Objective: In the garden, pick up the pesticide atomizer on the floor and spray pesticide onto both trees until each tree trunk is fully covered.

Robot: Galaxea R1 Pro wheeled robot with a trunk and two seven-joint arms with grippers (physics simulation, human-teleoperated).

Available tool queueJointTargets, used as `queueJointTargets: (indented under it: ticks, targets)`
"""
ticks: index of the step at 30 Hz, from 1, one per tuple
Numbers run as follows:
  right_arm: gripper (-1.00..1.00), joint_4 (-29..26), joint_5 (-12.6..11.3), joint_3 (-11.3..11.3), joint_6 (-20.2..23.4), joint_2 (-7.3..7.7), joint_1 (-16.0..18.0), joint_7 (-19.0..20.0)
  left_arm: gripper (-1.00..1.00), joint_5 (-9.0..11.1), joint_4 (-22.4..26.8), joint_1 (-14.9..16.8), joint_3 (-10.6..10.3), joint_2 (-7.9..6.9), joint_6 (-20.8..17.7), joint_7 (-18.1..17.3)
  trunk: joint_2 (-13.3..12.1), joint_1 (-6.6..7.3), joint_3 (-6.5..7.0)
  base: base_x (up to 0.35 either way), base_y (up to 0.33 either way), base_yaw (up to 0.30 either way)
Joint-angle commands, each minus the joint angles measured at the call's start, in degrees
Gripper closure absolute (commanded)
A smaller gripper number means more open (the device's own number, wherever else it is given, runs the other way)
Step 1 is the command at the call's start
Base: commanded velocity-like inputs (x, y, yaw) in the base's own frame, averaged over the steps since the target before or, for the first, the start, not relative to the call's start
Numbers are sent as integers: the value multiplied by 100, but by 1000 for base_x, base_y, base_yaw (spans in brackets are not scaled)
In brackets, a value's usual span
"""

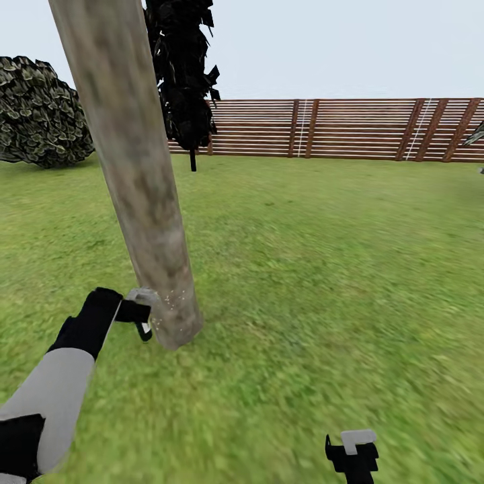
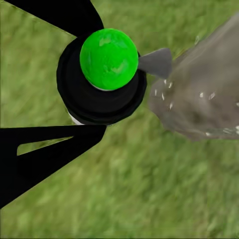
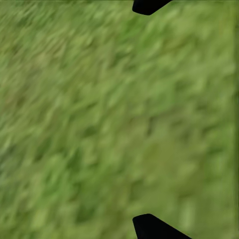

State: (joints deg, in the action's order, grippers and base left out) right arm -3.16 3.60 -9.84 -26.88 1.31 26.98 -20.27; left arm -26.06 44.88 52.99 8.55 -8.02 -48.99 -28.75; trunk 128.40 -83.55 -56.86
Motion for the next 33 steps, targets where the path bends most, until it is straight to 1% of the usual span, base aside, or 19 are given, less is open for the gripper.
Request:
queueJointTargets:
  ticks: [1,2,3,5,6,11,13,24,33]
  targets:
    - [-100,0,0,0,1,0,0,-1,100,11,1,31,4,-45,-5,-2,0,0,0,0,0,0]
    - [-100,0,0,0,-1,1,0,-1,100,19,24,73,18,-258,-152,-8,0,0,0,0,0,0]
    - [-100,0,0,0,1,1,0,0,100,29,31,79,16,-354,-261,-12,0,0,0,0,0,0]
    - [-100,0,0,0,-1,1,0,0,100,36,48,57,10,-445,-339,-16,0,0,0,0,0,0]
    - [-100,0,0,0,-1,1,0,-1,100,37,54,38,4,-460,-352,-16,0,0,0,0,0,0]
    - [-100,0,0,0,-1,-6,0,-3,100,17,64,-22,-24,-423,-336,-10,0,0,0,0,0,0]
    - [-100,0,0,0,0,-8,0,-3,100,16,65,-25,-12,-413,-325,1,0,0,0,40,-159,0]
    - [-100,-1,0,0,-1,-5,0,-3,100,6,64,-26,-3,-411,-313,30,0,0,0,90,-259,0]
    - [-100,-1,0,0,-1,-8,0,-3,100,-3,65,-24,-12,-414,-327,36,0,0,0,13,-273,0]
